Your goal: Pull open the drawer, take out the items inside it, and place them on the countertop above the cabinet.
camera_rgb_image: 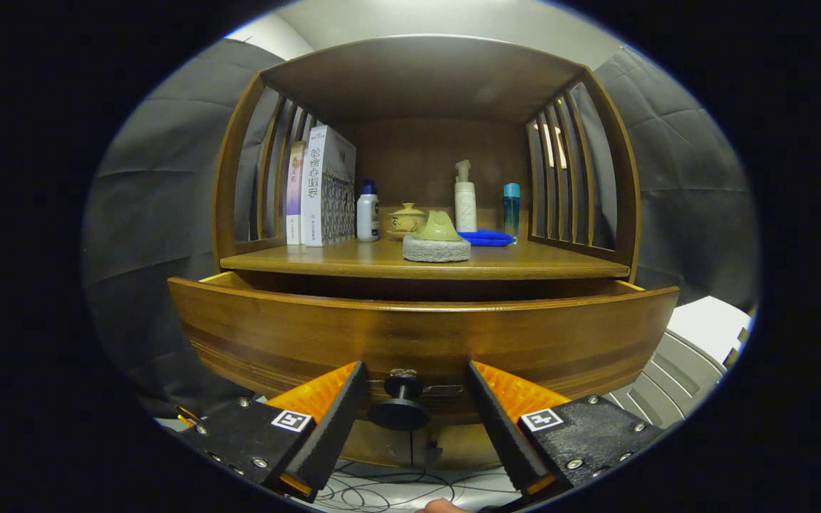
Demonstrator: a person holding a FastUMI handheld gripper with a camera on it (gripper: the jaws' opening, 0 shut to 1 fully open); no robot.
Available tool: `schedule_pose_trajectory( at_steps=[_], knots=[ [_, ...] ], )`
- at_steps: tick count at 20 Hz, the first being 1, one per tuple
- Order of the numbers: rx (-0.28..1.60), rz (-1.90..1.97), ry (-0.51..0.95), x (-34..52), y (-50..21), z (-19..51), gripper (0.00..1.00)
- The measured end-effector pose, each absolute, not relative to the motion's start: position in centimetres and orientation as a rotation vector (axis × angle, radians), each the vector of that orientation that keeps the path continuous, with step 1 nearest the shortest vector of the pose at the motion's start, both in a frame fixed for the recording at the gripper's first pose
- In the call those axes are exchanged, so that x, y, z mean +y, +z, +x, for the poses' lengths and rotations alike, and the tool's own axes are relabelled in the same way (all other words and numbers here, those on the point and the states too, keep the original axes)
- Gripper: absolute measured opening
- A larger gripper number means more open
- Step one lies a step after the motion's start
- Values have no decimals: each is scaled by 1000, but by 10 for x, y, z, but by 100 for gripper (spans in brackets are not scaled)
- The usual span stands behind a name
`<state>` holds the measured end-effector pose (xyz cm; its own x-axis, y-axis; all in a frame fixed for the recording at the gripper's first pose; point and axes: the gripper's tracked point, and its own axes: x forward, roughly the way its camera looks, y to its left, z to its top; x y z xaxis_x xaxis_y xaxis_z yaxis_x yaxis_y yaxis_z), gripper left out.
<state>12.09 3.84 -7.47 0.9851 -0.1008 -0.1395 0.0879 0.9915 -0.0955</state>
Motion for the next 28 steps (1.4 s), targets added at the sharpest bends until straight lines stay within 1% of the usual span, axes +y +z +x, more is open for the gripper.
schedule_pose_trajectory(
  at_steps=[13, 21, 25, 28],
  knots=[
    [113, -114, -130, 35, -74, 159, 91],
    [120, -128, -139, 30, -73, 195, 91],
    [120, -128, -152, 33, -72, 194, 92],
    [97, -130, -118, 33, -58, 185, 92]
  ],
)
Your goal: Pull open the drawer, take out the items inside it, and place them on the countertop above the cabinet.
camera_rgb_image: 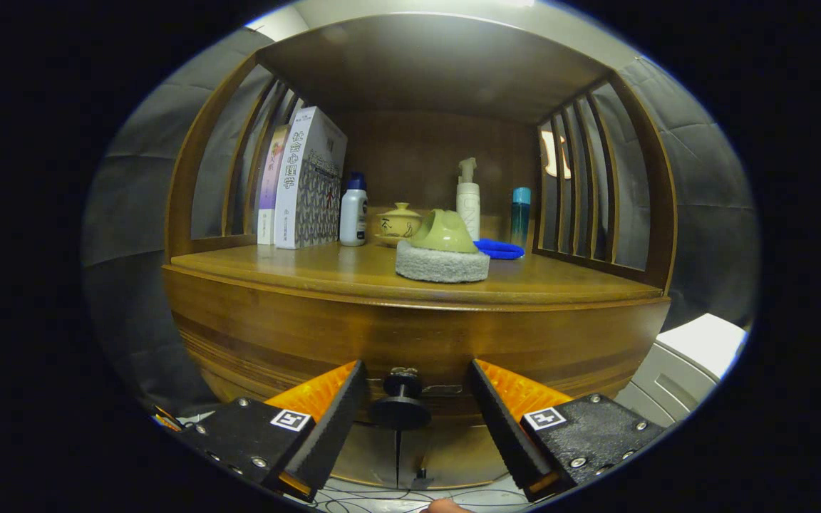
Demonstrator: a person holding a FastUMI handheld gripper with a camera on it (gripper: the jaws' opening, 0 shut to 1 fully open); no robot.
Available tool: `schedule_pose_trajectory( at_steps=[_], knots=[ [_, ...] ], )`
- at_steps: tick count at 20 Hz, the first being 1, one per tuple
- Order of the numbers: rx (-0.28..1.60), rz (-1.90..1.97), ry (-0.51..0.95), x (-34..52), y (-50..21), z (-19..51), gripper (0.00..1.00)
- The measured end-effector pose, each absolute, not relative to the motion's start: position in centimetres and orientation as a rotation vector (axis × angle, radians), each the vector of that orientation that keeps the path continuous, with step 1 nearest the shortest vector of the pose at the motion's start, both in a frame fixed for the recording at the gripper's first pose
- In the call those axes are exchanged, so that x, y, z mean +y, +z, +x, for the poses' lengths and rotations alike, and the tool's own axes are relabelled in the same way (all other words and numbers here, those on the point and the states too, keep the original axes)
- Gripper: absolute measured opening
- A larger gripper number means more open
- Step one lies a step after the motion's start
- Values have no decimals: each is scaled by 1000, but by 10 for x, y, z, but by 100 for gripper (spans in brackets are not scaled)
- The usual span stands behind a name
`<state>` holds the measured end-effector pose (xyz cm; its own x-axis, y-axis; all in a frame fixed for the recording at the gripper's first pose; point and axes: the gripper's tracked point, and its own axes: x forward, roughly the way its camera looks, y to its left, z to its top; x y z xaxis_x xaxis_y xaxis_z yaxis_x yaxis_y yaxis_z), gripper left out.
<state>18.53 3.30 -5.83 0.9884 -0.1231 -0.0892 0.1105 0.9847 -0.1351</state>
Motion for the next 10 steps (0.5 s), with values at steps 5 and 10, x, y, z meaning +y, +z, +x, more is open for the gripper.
schedule_pose_trajectory(
  at_steps=[5, 10],
  knots=[
    [7, -141, -85, 15, 5, 146, 94],
    [-18, -113, -99, -22, 41, 100, 95]
  ],
)
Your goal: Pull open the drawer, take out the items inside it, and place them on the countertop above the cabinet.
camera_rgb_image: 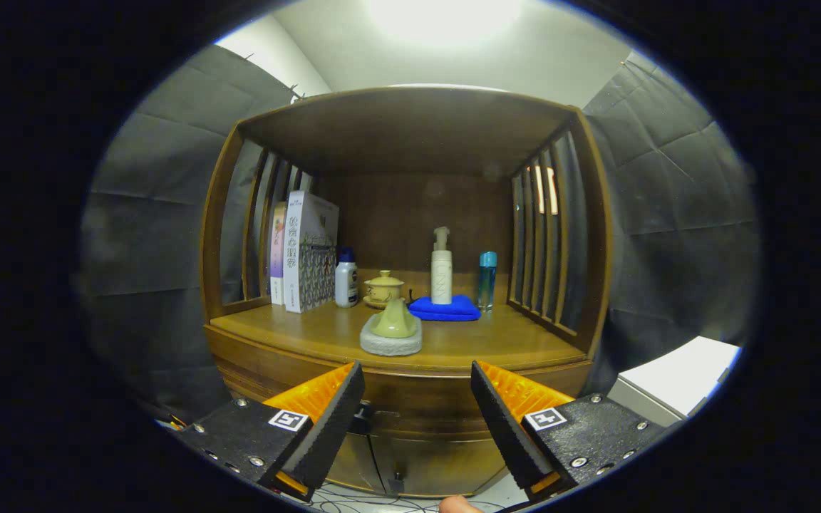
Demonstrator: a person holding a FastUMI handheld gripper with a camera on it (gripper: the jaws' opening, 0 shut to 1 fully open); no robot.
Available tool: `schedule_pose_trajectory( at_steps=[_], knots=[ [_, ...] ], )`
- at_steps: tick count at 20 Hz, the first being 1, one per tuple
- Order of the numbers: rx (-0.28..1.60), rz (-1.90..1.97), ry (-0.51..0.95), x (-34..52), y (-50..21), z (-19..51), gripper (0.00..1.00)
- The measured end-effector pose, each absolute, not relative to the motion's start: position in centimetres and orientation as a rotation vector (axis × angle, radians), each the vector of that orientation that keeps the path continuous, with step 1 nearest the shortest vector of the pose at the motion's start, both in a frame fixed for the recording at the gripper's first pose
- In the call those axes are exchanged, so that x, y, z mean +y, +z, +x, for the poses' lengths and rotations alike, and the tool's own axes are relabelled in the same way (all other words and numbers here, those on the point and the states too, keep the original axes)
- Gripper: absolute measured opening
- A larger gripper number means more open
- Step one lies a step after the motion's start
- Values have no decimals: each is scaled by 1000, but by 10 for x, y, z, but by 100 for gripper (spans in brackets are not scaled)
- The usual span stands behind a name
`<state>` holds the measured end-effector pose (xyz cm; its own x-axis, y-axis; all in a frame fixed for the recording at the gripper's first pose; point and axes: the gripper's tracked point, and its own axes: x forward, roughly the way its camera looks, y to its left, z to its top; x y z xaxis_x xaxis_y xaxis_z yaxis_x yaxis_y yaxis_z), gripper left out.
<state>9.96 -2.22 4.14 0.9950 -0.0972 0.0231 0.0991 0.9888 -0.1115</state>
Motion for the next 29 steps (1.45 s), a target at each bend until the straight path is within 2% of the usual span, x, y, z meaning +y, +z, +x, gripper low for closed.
schedule_pose_trajectory(
  at_steps=[14, 29],
  knots=[
    [-37, -77, -100, -64, 60, 4, 94],
    [-48, -19, -124, -71, 48, -23, 95]
  ],
)
